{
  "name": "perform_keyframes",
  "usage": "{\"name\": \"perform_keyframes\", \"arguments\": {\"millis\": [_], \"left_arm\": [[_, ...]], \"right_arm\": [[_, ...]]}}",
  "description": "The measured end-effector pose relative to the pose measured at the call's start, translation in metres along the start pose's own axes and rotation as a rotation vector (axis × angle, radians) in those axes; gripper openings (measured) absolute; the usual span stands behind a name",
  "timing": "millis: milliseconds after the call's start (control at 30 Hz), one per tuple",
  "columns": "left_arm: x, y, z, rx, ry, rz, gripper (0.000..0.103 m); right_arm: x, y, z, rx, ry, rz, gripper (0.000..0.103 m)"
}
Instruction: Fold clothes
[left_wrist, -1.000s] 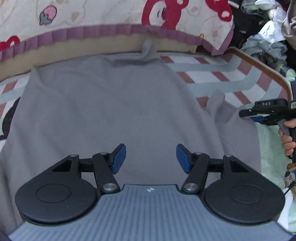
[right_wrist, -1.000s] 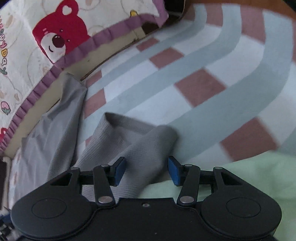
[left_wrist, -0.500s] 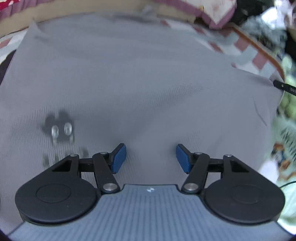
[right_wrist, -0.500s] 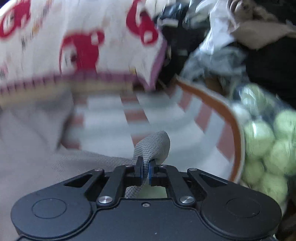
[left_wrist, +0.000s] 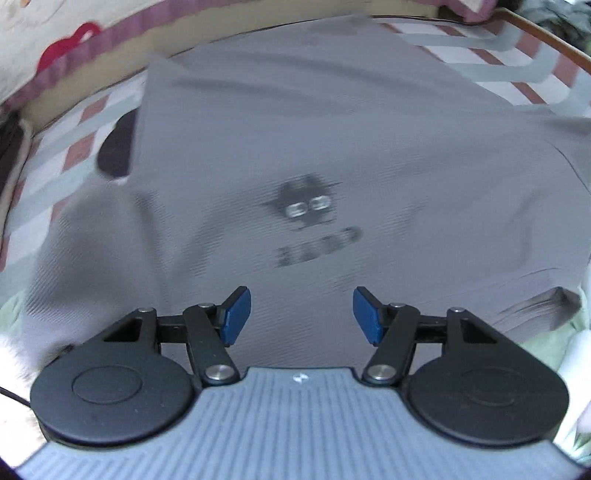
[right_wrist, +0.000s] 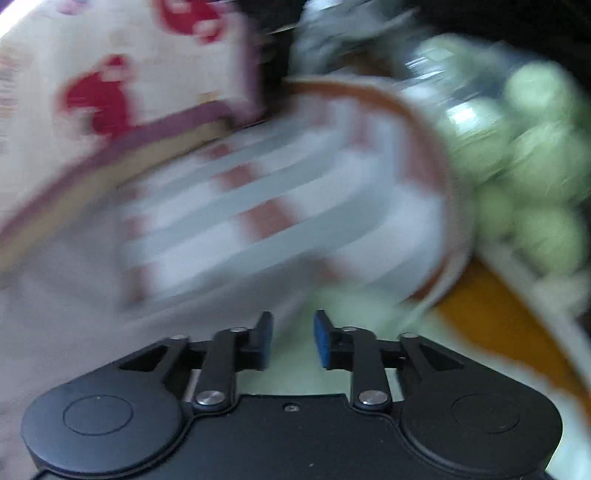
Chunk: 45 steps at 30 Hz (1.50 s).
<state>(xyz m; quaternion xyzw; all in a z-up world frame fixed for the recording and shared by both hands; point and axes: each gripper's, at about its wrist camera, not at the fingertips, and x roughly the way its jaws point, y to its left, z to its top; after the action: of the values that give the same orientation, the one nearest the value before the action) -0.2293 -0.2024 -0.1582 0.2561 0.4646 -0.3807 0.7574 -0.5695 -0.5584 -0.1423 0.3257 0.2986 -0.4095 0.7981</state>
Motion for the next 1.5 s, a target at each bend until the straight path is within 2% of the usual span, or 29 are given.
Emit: {"name": "perform_keyframes", "arguments": {"millis": [33, 100, 167, 200, 233, 300, 367, 433, 533, 633, 667, 700, 767, 800, 833, 867, 900, 967, 1033, 1100, 1267, 1333, 1400, 1467, 1500], "left_arm": [[-0.002, 0.010, 0.000, -0.039, 0.005, 0.007, 0.061], [-0.009, 0.030, 0.000, -0.129, -0.023, 0.071, 0.061], [-0.016, 0.050, 0.001, -0.208, -0.058, 0.142, 0.061], [-0.019, 0.058, 0.002, -0.223, -0.071, 0.167, 0.061], [-0.022, 0.067, 0.004, -0.237, -0.085, 0.194, 0.061], [-0.035, 0.089, 0.007, -0.253, -0.134, 0.275, 0.063], [-0.046, 0.118, 0.008, -0.310, -0.157, 0.339, 0.071], [-0.045, 0.152, 0.007, -0.432, -0.076, 0.250, 0.076], [-0.038, 0.192, 0.005, -0.582, 0.037, 0.092, 0.076], [-0.019, 0.190, 0.012, -0.505, 0.098, 0.057, 0.078], [-0.009, 0.187, 0.016, -0.448, 0.123, 0.113, 0.080], [0.001, 0.183, 0.021, -0.394, 0.148, 0.165, 0.084], [0.020, 0.175, 0.023, -0.326, 0.192, 0.198, 0.080], [0.025, 0.174, 0.022, -0.305, 0.184, 0.183, 0.049], [0.027, 0.172, 0.022, -0.284, 0.168, 0.172, 0.005], [0.014, 0.168, 0.020, -0.264, 0.111, 0.188, 0.005], [0.000, 0.165, 0.018, -0.244, 0.054, 0.203, 0.005], [-0.029, 0.157, 0.015, -0.209, -0.061, 0.239, 0.005], [-0.066, 0.156, 0.004, -0.246, -0.157, 0.314, 0.004], [-0.077, 0.161, -0.005, -0.269, -0.154, 0.383, 0.002], [-0.068, 0.170, -0.014, -0.253, -0.085, 0.431, 0.000], [-0.072, 0.171, -0.010, -0.281, -0.113, 0.412, 0.001], [-0.072, 0.174, 0.000, -0.323, -0.153, 0.341, 0.004], [-0.068, 0.174, 0.016, -0.345, -0.171, 0.282, 0.012], [-0.067, 0.170, 0.025, -0.338, -0.184, 0.263, 0.025]], "right_arm": [[-0.007, 0.013, -0.009, -0.027, 0.045, 0.104, 0.045], [-0.015, 0.042, -0.032, -0.067, 0.162, 0.305, 0.060], [-0.004, 0.066, -0.060, -0.049, 0.351, 0.443, 0.060], [0.002, 0.076, -0.073, -0.030, 0.411, 0.459, 0.060], [0.003, 0.085, -0.081, -0.037, 0.432, 0.473, 0.060], [0.004, 0.102, -0.088, -0.104, 0.445, 0.544, 0.060], [0.005, 0.123, -0.089, -0.219, 0.440, 0.592, 0.060], [0.008, 0.148, -0.092, -0.370, 0.459, 0.590, 0.060], [0.014, 0.179, -0.106, -0.577, 0.487, 0.526, 0.059], [0.025, 0.192, -0.114, -0.683, 0.475, 0.430, 0.059], [0.028, 0.194, -0.115, -0.702, 0.450, 0.383, 0.058], [0.030, 0.193, -0.115, -0.693, 0.446, 0.373, 0.058], [0.034, 0.190, -0.114, -0.672, 0.438, 0.355, 0.056], [0.035, 0.187, -0.114, -0.659, 0.444, 0.370, 0.046], [0.035, 0.186, -0.115, -0.660, 0.470, 0.393, 0.036], [0.035, 0.184, -0.117, -0.661, 0.496, 0.416, 0.009], [0.036, 0.183, -0.118, -0.660, 0.523, 0.439, 0.006], [0.033, 0.175, -0.115, -0.637, 0.575, 0.481, 0.006], [0.025, 0.172, -0.117, -0.641, 0.600, 0.509, 0.006], [0.021, 0.170, -0.117, -0.655, 0.622, 0.527, 0.006], [0.035, 0.172, -0.119, -0.703, 0.707, 0.541, 0.007], [0.038, 0.176, -0.124, -0.730, 0.760, 0.556, 0.014], [0.035, 0.180, -0.124, -0.756, 0.788, 0.586, 0.026], [0.026, 0.182, -0.112, -0.756, 0.759, 0.622, 0.026], [0.022, 0.183, -0.102, -0.744, 0.727, 0.644, 0.027]]}}
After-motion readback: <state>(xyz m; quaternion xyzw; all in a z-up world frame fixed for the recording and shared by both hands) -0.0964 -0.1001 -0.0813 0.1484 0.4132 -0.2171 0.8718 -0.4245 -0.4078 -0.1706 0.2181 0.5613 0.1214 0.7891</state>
